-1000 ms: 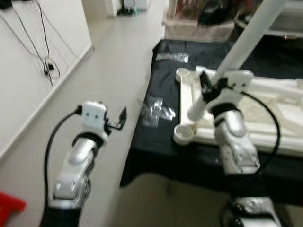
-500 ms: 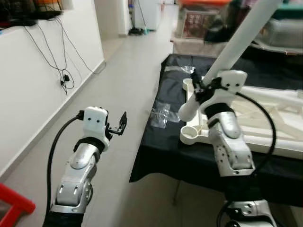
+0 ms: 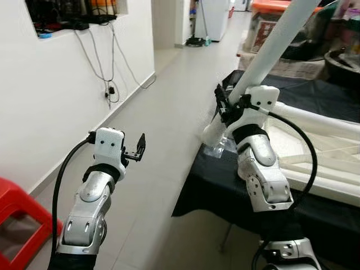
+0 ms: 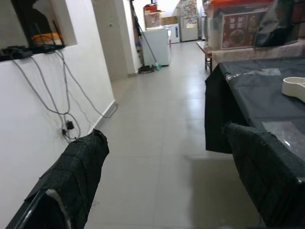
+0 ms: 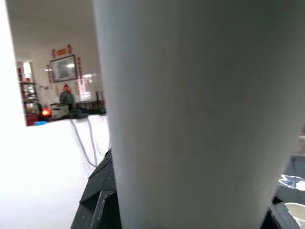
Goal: Building children table
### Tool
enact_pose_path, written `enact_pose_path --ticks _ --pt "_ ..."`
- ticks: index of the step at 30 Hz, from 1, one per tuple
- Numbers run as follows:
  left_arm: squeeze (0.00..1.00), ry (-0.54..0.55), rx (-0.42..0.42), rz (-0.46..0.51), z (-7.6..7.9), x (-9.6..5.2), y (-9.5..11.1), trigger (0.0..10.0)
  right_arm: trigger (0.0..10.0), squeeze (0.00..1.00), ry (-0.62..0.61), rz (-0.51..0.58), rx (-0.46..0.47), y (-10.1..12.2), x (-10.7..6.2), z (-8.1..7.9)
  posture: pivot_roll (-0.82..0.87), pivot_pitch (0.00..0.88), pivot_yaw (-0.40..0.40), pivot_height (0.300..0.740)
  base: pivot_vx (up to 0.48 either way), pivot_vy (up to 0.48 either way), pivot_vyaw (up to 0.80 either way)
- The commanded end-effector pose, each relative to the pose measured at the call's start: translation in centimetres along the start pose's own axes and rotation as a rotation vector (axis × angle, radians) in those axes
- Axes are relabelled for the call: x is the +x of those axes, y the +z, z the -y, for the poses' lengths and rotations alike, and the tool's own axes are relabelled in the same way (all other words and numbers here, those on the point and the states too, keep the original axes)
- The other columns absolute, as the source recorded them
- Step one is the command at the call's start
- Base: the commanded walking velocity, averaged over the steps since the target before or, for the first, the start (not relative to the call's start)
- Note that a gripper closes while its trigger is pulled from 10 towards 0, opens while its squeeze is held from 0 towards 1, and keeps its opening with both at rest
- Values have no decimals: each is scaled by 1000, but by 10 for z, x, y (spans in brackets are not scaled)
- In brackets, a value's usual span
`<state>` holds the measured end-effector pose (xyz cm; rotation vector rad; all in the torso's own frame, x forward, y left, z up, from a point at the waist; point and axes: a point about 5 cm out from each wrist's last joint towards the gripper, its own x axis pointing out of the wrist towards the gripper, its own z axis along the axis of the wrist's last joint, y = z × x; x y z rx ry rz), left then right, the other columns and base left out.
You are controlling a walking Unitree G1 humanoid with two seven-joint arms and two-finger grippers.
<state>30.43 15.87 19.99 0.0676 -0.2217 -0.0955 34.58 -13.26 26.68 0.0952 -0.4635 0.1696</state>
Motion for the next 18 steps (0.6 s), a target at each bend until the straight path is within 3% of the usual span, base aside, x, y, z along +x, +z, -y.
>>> enact_pose_path --ticks 1,9,18 --pt "0 0 1 -18 -2 0 -5 10000 10000 0 4 -2 3 0 -1 0 80 88 -28 740 379 -292 0" --pt "0 6 9 -30 -3 -1 -8 10000 10000 0 9 -7 -1 -2 -1 0 81 85 -32 740 354 -309 0" --pt "0 20 5 -39 -4 0 -8 10000 10000 0 21 -12 11 -2 -1 -2 81 92 -28 740 0 0 0"
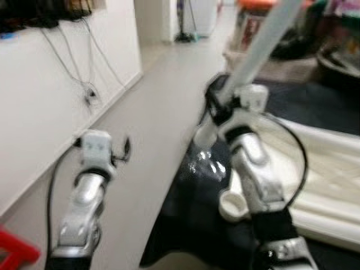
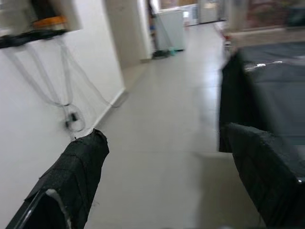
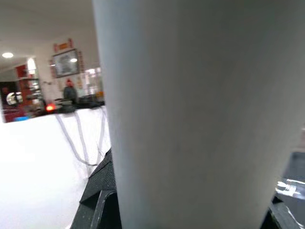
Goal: Building children table
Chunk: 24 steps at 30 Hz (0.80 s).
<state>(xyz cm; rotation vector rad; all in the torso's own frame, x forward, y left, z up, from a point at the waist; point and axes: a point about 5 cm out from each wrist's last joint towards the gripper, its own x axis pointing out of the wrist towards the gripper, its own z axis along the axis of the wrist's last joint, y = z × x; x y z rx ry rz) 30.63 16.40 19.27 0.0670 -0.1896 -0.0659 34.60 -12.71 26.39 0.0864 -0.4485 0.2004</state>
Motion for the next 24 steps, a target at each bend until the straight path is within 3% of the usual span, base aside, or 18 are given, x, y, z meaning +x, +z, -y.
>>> enact_pose_path --ticks 1,5,9,11,18,22,24 --pt "0 -8 4 -6 1 0 0 10000 10000 0 -9 5 11 1 -1 3 81 92 -28 740 0 0 0" --pt "0 -27 -2 -7 4 -1 0 10000 10000 0 55 -13 59 0 1 3 85 101 -28 740 0 0 0" --pt "0 -118 -31 -13 14 -7 -1 10000 10000 0 229 -72 154 0 4 11 82 106 -27 740 0 0 0" --pt "0 -204 -66 -11 22 -11 -2 10000 10000 0 335 -132 222 -1 4 22 86 112 -33 740 0 0 0" --pt "0 -491 -188 -78 42 -41 -9 10000 10000 0 659 -223 271 18 -9 74 91 148 -35 740 0 0 0" --pt "0 -540 -216 -92 46 -47 -10 10000 10000 0 714 -242 291 20 -13 78 91 150 -35 740 0 0 0" --pt "0 -644 -263 -120 55 -58 -9 10000 10000 0 828 -244 281 26 -21 79 95 175 -27 740 0 0 0"
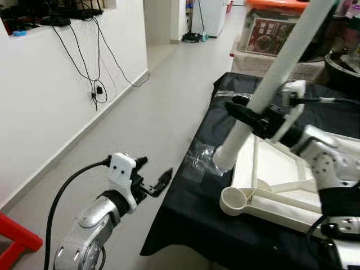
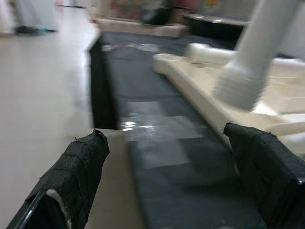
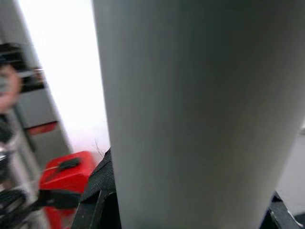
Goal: Building children table
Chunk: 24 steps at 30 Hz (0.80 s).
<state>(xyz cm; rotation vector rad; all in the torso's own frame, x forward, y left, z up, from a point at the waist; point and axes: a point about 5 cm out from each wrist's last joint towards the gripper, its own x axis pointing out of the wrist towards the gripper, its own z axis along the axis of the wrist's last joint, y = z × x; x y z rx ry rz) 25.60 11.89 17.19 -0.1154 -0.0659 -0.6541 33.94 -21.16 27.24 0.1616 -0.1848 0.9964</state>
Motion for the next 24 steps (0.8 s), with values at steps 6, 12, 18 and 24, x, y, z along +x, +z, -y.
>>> enact_pose_path --ticks 6,12,18,24 --pt "0 -181 -100 -66 23 -10 -8 10000 10000 0 294 -35 -14 7 -8 -20 102 194 -16 740 0 0 0" --pt "0 -260 -146 -99 31 -16 -9 10000 10000 0 370 -68 -6 3 -9 -25 103 204 -7 740 0 0 0" --pt "0 -397 -85 -167 48 -27 -11 10000 10000 0 453 -152 -47 -11 -7 -32 106 209 -7 740 0 0 0" --pt "0 -397 78 -203 47 -30 -14 10000 10000 0 474 -166 -48 -16 -7 -32 114 203 -10 740 0 0 0"
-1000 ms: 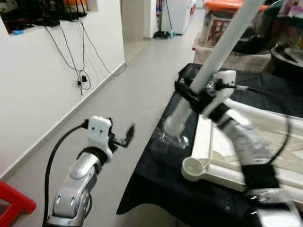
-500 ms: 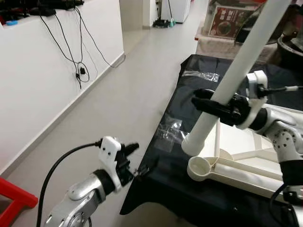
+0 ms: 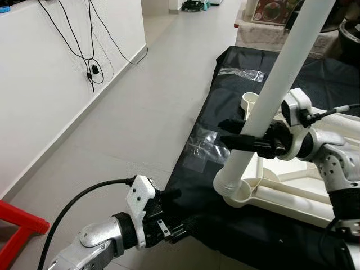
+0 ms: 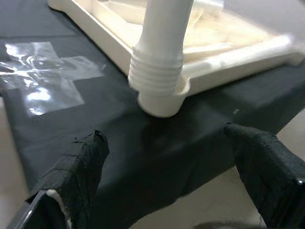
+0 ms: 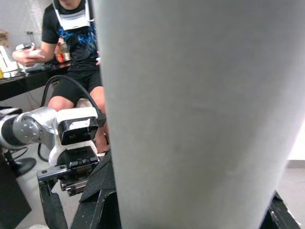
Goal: Building children table
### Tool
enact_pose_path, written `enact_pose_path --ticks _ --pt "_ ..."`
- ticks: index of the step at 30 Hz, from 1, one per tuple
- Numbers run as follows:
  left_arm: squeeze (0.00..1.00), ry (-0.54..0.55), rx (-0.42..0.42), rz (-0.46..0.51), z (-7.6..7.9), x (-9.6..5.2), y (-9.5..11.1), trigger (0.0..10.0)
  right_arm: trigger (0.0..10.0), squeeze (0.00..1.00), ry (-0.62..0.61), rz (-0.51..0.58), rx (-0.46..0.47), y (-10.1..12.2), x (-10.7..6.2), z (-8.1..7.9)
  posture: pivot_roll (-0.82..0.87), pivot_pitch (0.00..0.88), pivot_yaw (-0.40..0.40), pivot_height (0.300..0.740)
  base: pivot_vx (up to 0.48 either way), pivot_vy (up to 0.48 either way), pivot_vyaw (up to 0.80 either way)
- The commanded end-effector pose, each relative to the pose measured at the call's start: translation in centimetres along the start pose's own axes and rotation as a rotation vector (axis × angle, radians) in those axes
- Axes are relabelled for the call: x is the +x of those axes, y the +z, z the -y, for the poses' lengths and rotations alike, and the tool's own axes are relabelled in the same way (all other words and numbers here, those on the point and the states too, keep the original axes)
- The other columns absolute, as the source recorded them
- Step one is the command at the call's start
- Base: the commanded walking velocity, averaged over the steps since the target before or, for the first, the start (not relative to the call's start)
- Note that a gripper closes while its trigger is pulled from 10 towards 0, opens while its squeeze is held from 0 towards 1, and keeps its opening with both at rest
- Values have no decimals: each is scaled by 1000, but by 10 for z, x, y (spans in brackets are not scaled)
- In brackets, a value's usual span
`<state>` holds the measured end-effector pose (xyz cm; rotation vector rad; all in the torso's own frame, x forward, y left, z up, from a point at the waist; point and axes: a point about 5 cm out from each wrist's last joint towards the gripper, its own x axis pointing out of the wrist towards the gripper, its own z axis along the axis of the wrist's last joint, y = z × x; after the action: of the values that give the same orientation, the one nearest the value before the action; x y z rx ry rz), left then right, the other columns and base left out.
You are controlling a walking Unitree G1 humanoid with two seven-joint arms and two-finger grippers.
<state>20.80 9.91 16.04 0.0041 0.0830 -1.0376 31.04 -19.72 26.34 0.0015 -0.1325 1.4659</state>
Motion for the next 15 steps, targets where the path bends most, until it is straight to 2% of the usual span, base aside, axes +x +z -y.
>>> enact_pose_path --ticks 1,4,9,15 --pt "0 -5 50 -25 4 -2 -3 10000 10000 0 9 -38 9 -7 0 -1 117 200 -11 740 0 0 0" --pt "0 24 96 -32 2 -1 -5 10000 10000 0 16 -51 -5 -8 0 -1 114 197 -9 740 0 0 0" --pt "0 16 84 -40 5 -2 -6 10000 10000 0 23 -49 -20 0 -5 0 115 189 -5 740 0 0 0" --pt "0 40 133 -25 6 -1 -4 10000 10000 0 56 -72 -27 3 -10 -7 106 176 -3 740 0 0 0"
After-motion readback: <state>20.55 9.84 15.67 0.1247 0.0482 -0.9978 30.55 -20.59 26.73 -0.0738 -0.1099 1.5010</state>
